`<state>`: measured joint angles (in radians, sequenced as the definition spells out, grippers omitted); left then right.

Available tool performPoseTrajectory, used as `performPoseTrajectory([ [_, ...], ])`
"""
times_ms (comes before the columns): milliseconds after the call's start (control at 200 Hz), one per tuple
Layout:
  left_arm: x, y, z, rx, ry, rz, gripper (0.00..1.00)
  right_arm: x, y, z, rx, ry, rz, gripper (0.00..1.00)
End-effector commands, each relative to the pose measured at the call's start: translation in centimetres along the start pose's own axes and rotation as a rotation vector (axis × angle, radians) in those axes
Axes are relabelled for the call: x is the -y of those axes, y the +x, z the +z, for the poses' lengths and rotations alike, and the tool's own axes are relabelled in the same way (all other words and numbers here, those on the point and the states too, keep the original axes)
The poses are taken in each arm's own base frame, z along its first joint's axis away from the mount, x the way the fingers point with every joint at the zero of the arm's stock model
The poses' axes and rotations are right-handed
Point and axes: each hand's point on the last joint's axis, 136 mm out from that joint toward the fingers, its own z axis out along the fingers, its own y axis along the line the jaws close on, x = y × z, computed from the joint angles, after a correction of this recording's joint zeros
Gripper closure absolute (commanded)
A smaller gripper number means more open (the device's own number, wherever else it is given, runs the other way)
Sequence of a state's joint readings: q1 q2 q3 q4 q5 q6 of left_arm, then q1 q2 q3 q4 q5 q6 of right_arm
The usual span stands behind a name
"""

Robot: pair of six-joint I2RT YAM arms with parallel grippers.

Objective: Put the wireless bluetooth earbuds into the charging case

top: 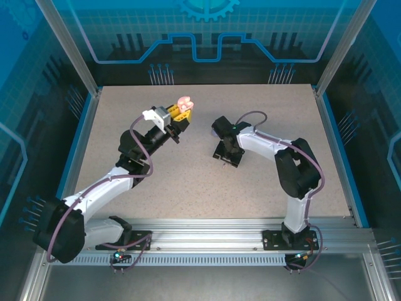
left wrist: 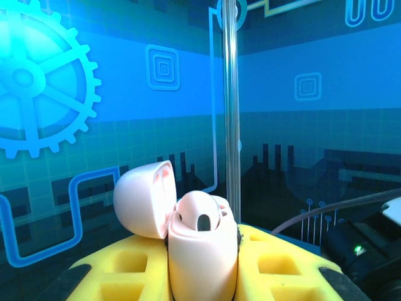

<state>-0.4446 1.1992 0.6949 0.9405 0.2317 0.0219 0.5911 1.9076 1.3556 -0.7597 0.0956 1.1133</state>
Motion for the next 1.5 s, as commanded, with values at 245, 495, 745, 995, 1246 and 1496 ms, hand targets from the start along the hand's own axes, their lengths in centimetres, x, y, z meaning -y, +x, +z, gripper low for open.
performPoseTrajectory([
  [245,0.1,-0.9,-0.4,0.051,-0.01,-0.014,1.0,0.0,0.9,1.6,-0.038,0.049,0.014,0.49],
  [495,0.1,-0.8,-0.4,0.051,-0.011,-0.014,1.0,0.0,0.5,2.0,-0.03,0.06,-0.051,0.55],
  [745,0.1,-0.9,-0.3,0.052,-0.01,-0.013,1.0,1.0,0.6,1.8,-0.027,0.084,-0.106,0.56],
  [995,0.0,-1.0,-0.3,0.054,-0.012,-0.017,1.0,2.2,1.1,1.8,-0.028,0.101,-0.117,0.56],
  [1246,0.1,-1.0,-0.2,0.054,-0.009,-0.023,1.0,2.7,1.0,1.1,-0.008,0.107,-0.119,0.56],
  [1496,0.1,-1.0,-0.2,0.054,-0.009,-0.027,1.0,2.0,0.7,0.5,0.003,0.067,-0.139,0.56],
])
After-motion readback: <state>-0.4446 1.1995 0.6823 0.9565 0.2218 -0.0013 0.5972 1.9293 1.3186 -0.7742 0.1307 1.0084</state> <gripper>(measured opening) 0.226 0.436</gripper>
